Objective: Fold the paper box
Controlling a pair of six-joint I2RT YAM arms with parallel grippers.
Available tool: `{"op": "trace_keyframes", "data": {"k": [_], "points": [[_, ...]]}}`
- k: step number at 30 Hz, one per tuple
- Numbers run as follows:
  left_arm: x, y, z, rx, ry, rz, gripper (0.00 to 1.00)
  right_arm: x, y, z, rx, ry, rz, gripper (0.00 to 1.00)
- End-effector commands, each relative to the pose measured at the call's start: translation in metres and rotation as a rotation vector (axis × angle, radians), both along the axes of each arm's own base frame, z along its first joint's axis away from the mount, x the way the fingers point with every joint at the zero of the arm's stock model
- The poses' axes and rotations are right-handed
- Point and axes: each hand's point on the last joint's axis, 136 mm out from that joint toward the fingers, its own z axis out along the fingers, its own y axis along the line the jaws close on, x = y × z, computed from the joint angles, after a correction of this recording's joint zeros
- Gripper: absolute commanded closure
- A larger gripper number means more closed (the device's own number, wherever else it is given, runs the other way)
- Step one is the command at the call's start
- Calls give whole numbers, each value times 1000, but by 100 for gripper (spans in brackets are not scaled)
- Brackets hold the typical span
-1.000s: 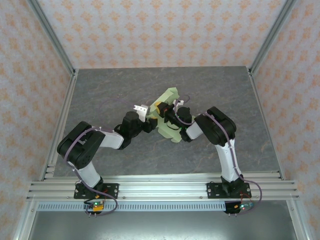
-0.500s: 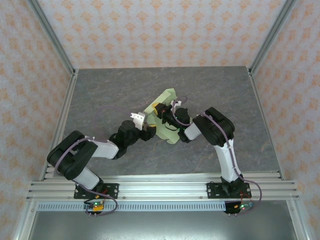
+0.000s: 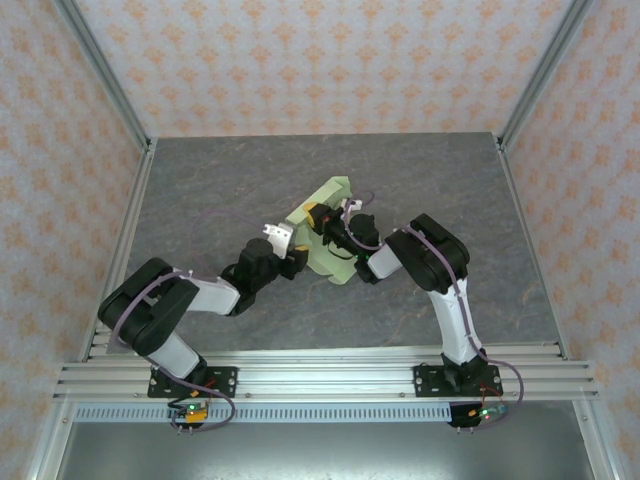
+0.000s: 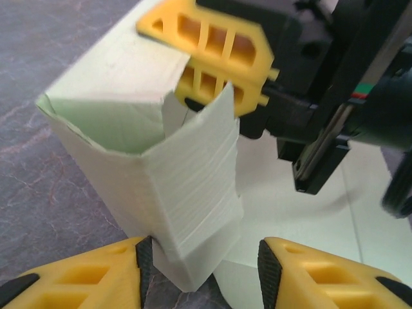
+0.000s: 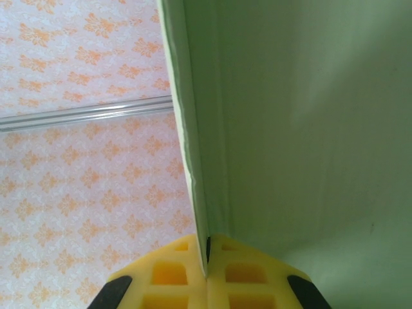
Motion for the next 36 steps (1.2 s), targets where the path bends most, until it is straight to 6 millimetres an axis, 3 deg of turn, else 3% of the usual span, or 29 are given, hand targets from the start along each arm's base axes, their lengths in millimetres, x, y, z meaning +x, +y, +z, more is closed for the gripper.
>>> {"op": "trace_keyframes", "data": {"k": [1, 7, 16, 21, 34, 36], "points": [[10, -9, 18, -10, -75, -21, 53, -2, 3, 30, 47, -48, 1, 100], [23, -4, 19, 31, -77, 35, 57, -3, 4, 30, 44, -49, 2, 100], [35, 18, 7, 67, -53, 186, 50, -2, 3, 34, 54, -48, -4, 100], [44, 20, 9, 96, -57, 214, 49, -2, 2, 42, 68, -56, -16, 100], [65, 13, 15, 107, -65, 242, 61, -6, 2, 36, 48, -26, -51, 100], [67, 14, 15, 114, -61, 248, 64, -7, 2, 34, 39, -20, -53, 96]]}}
